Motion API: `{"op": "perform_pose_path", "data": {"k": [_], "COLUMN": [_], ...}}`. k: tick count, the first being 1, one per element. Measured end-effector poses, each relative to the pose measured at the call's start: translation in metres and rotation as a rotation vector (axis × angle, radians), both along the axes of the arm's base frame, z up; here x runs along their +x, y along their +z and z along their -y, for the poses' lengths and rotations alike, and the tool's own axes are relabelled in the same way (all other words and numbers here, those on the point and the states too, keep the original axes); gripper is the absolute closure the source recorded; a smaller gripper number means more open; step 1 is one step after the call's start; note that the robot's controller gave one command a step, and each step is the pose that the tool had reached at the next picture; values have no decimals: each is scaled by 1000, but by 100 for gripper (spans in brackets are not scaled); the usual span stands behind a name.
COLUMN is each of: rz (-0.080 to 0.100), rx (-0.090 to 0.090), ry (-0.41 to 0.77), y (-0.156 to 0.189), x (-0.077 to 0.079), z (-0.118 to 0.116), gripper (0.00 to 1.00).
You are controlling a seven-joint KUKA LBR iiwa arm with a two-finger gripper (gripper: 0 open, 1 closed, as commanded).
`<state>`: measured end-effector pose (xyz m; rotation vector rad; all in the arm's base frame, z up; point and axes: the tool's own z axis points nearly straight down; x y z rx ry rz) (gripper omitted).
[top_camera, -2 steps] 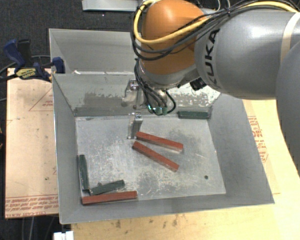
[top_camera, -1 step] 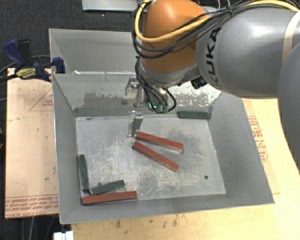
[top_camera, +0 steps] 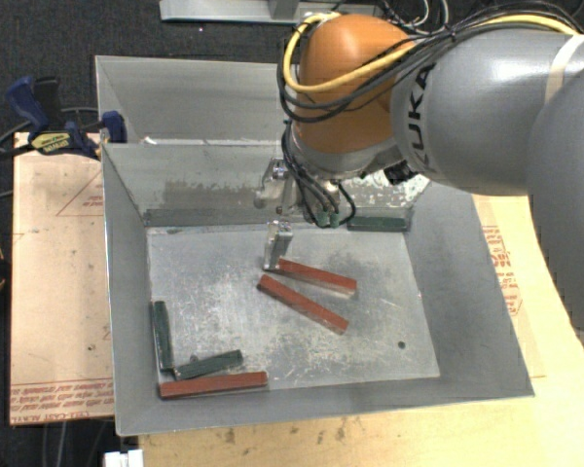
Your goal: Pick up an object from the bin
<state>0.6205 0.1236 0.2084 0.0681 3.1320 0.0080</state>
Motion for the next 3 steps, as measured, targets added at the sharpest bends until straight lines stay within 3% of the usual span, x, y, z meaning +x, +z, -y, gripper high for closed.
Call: {"op": "perform_pose_path", "data": {"k": [1, 2, 3], "rz": [-5, -6, -6], "rx": [-5, -4, -3], "ry": [39, 22, 22], "y": [-70, -124, -124], "x": [-10, -19, -19], "z": [16, 56, 56], "gripper": [0, 100, 100]}}
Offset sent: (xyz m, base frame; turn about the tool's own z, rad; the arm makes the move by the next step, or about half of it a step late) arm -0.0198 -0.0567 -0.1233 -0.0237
